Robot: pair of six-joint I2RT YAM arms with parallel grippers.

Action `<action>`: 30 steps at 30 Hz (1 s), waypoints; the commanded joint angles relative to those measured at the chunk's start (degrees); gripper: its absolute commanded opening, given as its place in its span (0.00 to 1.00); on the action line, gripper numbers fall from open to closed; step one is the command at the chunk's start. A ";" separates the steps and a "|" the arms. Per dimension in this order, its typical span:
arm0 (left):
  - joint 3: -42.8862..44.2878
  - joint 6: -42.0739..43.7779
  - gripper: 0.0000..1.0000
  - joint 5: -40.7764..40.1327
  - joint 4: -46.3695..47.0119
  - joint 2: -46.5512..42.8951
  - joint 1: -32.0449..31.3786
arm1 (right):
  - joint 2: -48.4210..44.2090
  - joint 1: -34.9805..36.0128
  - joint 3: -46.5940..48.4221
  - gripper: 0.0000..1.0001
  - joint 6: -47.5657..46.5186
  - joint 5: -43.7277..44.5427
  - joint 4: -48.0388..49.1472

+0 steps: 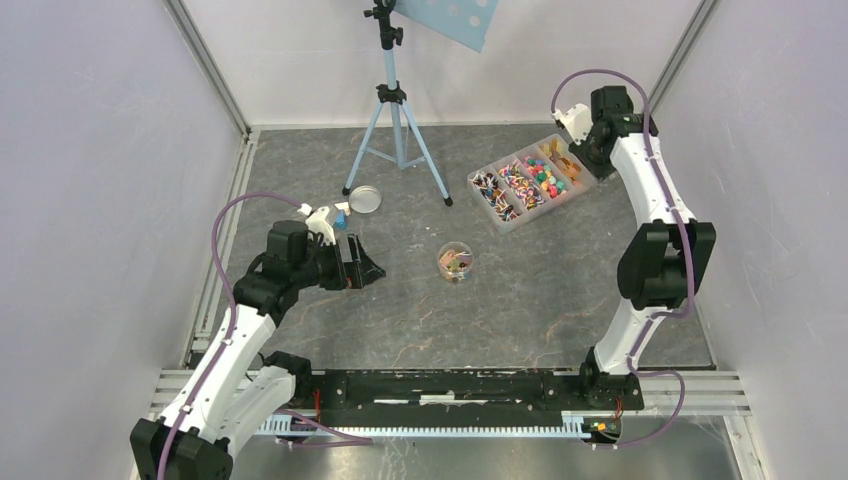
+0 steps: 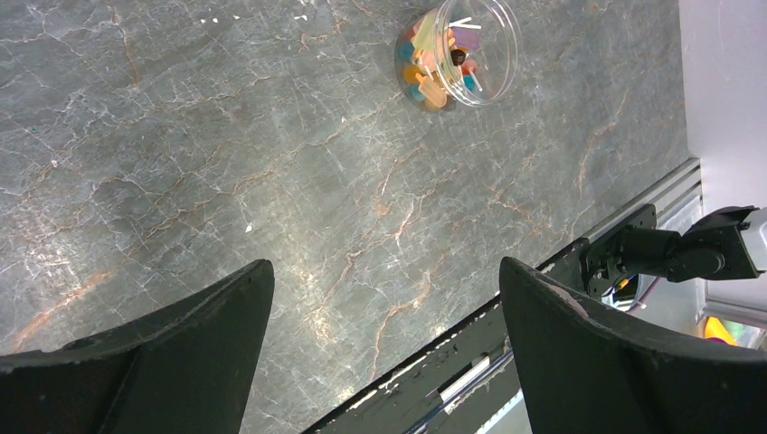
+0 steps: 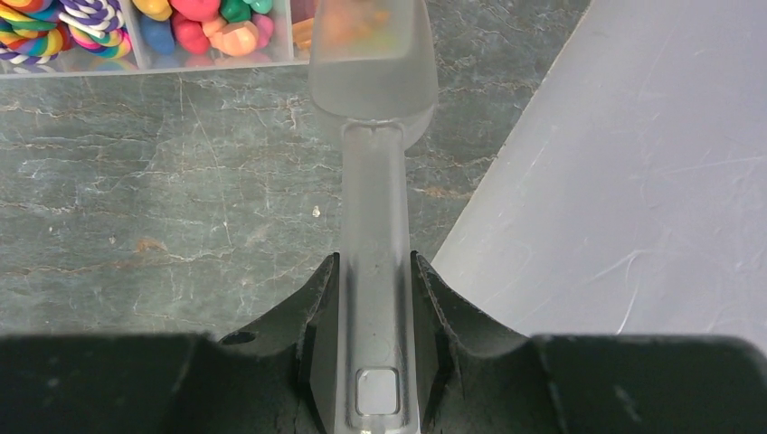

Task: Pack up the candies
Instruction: Scoop the fake candies from the storage box.

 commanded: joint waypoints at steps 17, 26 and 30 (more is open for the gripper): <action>0.38 2.37 1.00 -1.46 0.43 -1.06 -0.29 | 9.24 0.32 5.95 0.00 -3.41 -8.94 7.04; 0.38 2.38 1.00 -1.82 0.35 -1.29 -0.33 | 4.56 -3.73 -5.86 0.00 -1.04 -13.98 17.01; 0.39 2.37 1.00 -1.82 0.38 -1.32 -0.32 | 2.85 -4.25 -9.95 0.00 -1.29 -15.39 20.13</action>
